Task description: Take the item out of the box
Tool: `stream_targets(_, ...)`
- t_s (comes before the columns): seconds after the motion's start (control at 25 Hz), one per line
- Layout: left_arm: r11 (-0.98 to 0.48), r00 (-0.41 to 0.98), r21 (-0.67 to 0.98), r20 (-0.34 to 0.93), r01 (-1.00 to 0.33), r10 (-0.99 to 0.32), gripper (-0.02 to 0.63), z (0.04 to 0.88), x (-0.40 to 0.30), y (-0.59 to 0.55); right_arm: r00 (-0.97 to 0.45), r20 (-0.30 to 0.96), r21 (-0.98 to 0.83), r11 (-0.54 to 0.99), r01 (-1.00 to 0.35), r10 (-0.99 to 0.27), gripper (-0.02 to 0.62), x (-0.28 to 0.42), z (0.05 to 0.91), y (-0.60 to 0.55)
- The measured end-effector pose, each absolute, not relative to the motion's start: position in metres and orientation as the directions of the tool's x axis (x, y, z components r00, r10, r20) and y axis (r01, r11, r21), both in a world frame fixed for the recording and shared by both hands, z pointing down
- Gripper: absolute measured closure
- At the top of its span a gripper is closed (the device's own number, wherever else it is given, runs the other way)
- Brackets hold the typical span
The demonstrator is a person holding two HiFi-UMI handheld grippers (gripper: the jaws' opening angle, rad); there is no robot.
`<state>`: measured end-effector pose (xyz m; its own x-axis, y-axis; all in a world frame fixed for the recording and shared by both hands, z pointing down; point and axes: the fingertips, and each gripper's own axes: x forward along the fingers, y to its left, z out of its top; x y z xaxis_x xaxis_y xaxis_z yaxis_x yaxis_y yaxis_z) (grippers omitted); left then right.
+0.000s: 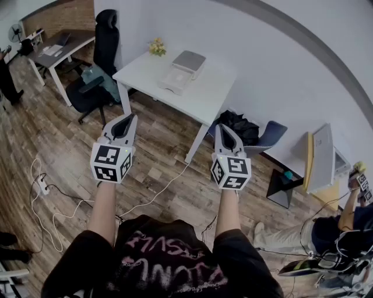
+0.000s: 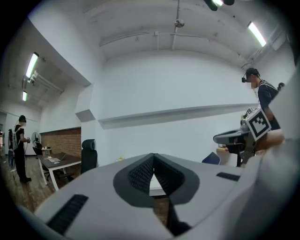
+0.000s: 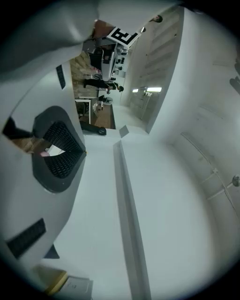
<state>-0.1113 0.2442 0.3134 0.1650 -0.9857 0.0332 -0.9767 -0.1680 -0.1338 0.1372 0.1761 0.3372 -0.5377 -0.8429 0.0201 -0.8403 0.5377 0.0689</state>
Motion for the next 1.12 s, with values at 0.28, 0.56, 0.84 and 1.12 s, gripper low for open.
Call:
stream_targets(0.28,-0.17,0.164,-0.141,0.052,-0.975,-0.985,0.604,0.319,-0.114,0.24,-0.54,0.04,0.075,0.541,-0.838,-0.841,0.595,0.132,0.346,0.173)
stream_targets(0.56,-0.178,0.173,-0.144,0.046,-0.974,-0.984,0.604,0.32,-0.115,0.237,-0.552,0.028,0.095,0.552,-0.829,-0.834,0.594,0.126,0.346,0.173)
stream_targets(0.84,-0.187,0.185,-0.127,0.026,-0.974,-0.982,0.604,0.317,-0.12,0.243,-0.551,0.017,0.087,0.55,-0.831,-0.834,0.588,0.119,0.343,0.184)
stream_targets(1.12,-0.227,0.226,-0.118,0.029,-0.967,-0.974,0.604,0.323,-0.12,0.242,-0.55,0.026,0.07,0.551,-0.832,-0.835,0.586,0.112,0.348,0.184)
